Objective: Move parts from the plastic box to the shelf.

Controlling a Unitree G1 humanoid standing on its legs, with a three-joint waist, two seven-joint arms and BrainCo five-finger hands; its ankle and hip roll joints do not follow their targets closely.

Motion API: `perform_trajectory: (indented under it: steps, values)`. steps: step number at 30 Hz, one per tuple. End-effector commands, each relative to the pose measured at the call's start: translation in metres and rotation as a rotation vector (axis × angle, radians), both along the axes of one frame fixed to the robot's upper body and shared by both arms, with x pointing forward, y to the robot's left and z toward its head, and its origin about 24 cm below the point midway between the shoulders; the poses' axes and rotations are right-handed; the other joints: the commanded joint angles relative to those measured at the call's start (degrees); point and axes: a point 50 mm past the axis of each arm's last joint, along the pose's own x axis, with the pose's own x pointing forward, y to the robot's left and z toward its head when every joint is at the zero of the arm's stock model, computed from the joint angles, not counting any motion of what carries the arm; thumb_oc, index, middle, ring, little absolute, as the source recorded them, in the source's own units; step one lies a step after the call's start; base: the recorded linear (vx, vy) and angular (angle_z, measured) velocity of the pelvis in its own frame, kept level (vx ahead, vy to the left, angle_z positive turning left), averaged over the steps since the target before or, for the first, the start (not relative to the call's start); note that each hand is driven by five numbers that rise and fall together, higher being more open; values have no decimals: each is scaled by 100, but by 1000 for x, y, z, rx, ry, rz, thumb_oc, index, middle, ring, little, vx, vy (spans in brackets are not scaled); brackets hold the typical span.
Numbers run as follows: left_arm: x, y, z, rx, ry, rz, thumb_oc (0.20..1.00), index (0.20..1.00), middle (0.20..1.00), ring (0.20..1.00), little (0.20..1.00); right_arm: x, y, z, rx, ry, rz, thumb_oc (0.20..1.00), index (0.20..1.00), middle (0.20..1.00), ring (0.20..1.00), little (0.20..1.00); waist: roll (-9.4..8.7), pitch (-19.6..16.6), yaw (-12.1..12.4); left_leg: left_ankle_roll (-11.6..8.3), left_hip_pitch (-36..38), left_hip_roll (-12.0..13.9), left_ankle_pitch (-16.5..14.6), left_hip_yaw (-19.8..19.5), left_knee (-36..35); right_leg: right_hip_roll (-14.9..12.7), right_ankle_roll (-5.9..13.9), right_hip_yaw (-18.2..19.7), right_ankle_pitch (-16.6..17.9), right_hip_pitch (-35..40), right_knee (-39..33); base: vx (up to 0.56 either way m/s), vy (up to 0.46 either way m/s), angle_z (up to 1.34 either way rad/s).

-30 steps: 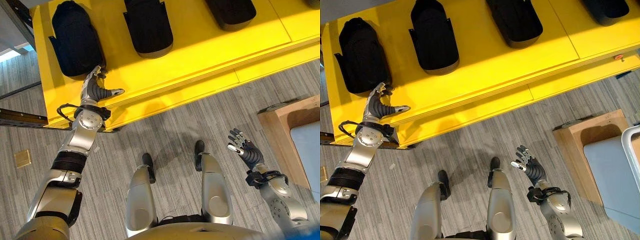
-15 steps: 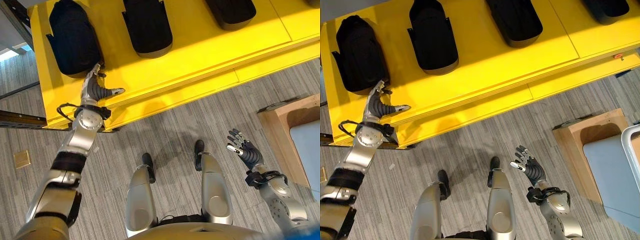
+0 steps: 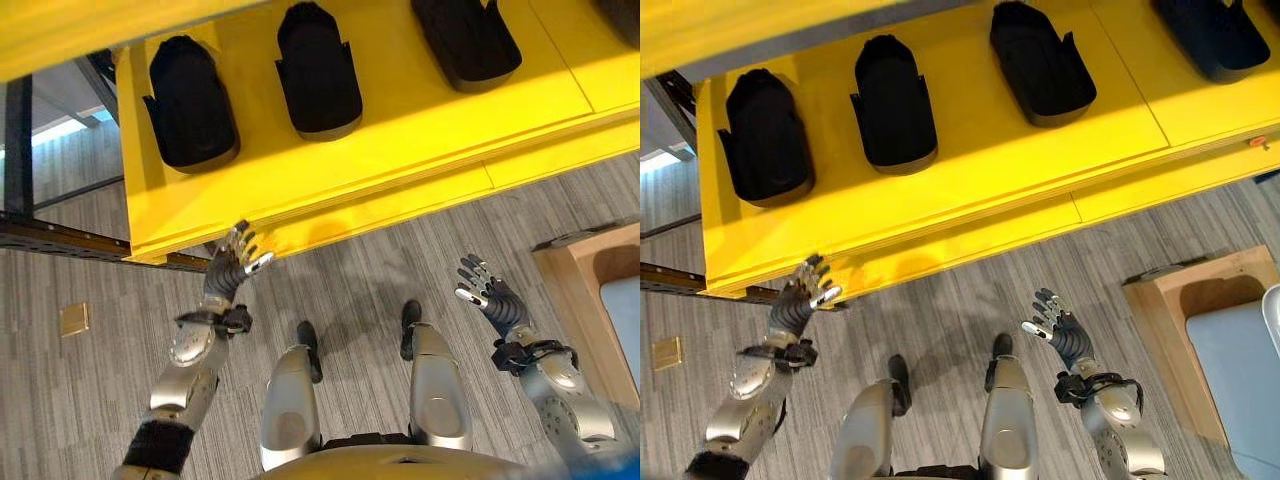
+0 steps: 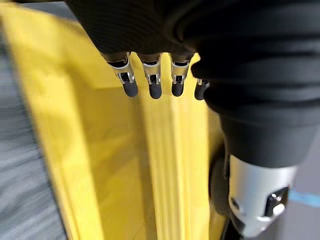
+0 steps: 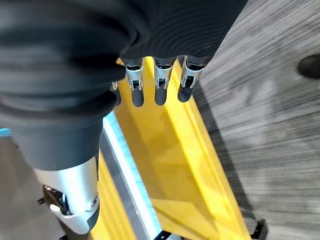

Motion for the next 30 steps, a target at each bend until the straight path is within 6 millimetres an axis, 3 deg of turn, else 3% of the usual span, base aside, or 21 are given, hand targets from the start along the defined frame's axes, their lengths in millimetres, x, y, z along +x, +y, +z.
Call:
perform_trajectory:
  steps: [1, 12, 18, 30]
  values:
    - [-6, 4, -2, -95, -7, 3, 1000, 1000, 1000, 1000, 1000, -5, -4, 5, -15, -61, -33, 1000, 1000, 1000, 1000, 1000, -94, -540, 57, -90, -2, 307, 697, -249, -505, -178, 525, 134, 435, 638, -882, 40, -31, 9]
    - [-37, 8, -31, -57, 137, 29, 1000, 1000, 1000, 1000, 1000, -18, -7, -16, -21, 54, -64, 1000, 1000, 1000, 1000, 1000, 3, -1346, 161, -162, 1074, 432, 1287, -48, -2003, 49, 551, -123, 786, 1716, -2333, 62, -33, 0]
    - [-41, 1, -43, -85, 187, 53, 1000, 1000, 1000, 1000, 1000, -16, 7, -24, 53, 89, -59, 1000, 1000, 1000, 1000, 1000, -48, -1727, 178, -195, 1419, 446, 1367, 116, -2341, 110, 587, -176, 889, 2047, -2748, 34, -4, -4]
    - [-48, 0, -51, -70, 230, 67, 1000, 1000, 1000, 1000, 1000, -19, 17, -26, 85, 102, -38, 1000, 1000, 1000, 1000, 1000, -102, -1935, 172, -244, 1600, 484, 1396, 213, -2490, 160, 610, -235, 924, 2281, -2928, 2, -1, 0]
